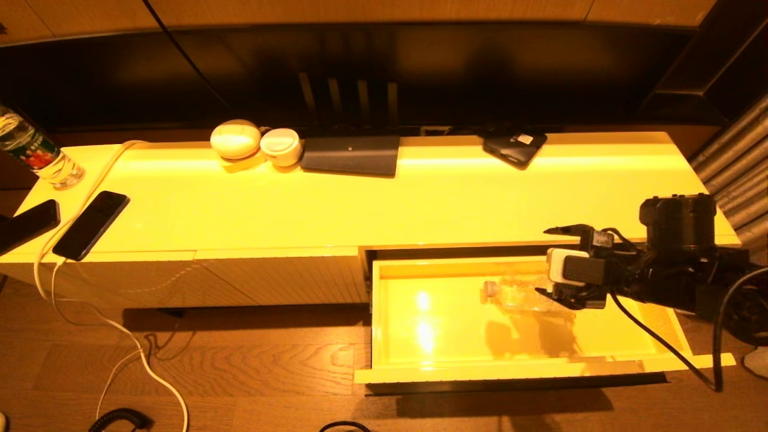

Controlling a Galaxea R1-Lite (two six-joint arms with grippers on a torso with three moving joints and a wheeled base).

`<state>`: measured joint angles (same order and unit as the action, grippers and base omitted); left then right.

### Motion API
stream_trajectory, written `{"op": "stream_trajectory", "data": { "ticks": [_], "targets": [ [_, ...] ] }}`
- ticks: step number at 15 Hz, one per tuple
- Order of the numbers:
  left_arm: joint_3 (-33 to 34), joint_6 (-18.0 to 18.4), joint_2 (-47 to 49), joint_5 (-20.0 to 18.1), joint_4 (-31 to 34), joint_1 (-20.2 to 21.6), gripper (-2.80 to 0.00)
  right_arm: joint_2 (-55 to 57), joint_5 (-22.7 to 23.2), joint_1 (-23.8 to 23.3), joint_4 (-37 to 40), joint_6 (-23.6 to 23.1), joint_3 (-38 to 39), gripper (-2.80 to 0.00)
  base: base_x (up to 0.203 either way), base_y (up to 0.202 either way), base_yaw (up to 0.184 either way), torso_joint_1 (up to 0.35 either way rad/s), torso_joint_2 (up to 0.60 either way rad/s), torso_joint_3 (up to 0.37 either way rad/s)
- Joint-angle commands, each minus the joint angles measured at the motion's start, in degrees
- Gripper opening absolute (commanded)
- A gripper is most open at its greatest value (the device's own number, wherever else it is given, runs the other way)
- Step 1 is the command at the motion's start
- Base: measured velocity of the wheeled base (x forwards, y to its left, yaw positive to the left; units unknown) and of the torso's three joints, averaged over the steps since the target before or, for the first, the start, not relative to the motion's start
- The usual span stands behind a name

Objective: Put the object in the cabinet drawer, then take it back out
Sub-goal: Close the drawer

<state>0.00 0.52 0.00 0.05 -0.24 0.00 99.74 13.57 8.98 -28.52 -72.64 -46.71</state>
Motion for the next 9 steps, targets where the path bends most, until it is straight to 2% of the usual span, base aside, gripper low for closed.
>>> {"op": "stream_trajectory", "data": {
  "ticks": [1, 4, 6, 9],
  "targets": [
    [0.11, 0.00, 0.00, 0.01, -0.02, 0.00, -2.80, -9.19, -0.80, 0.09, 3.87, 7.37, 0.67, -2.80, 0.000, 0.000, 0.000, 0.000, 0.00, 0.000],
    [0.09, 0.00, 0.00, -0.05, -0.02, 0.00, -2.80, -17.50, -1.60, 0.13, 14.44, 20.09, 1.32, -2.80, 0.000, 0.000, 0.000, 0.000, 0.00, 0.000],
    [0.16, 0.00, 0.00, 0.04, -0.02, 0.00, -2.80, -24.02, -1.42, 0.15, 27.51, 26.34, 1.96, -2.80, 0.000, 0.000, 0.000, 0.000, 0.00, 0.000],
    [0.10, 0.00, 0.00, 0.04, -0.02, 0.00, -2.80, -29.28, 0.62, 0.15, 47.14, 29.71, 4.00, -2.80, 0.000, 0.000, 0.000, 0.000, 0.00, 0.000]
  ]
}}
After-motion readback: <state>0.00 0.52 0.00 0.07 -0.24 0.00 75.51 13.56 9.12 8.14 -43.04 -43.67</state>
